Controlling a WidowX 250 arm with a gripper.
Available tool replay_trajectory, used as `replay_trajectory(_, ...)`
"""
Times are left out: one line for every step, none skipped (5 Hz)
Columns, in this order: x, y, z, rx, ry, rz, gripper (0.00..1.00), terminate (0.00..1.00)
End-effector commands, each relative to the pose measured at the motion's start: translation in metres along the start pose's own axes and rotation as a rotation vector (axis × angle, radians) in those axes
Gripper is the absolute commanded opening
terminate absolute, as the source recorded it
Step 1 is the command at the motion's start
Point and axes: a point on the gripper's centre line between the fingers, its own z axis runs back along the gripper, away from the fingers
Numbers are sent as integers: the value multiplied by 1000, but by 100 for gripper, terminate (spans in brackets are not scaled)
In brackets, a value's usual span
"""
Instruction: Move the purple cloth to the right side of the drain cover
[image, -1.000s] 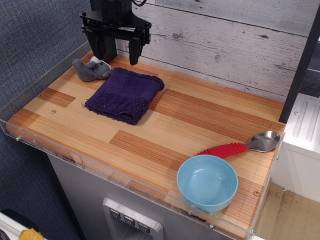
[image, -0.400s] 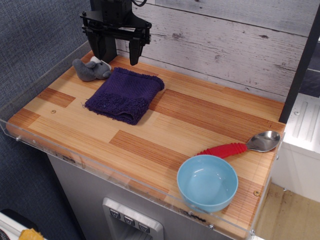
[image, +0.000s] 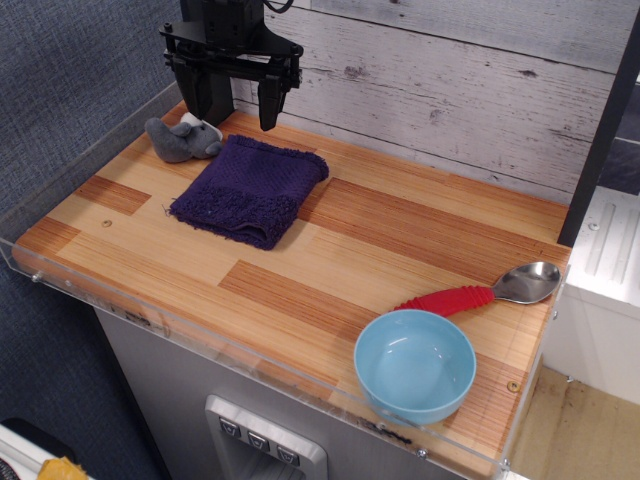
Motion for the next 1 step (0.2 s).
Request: replay_trajectory(4,4,23,3,-68,6,100,100)
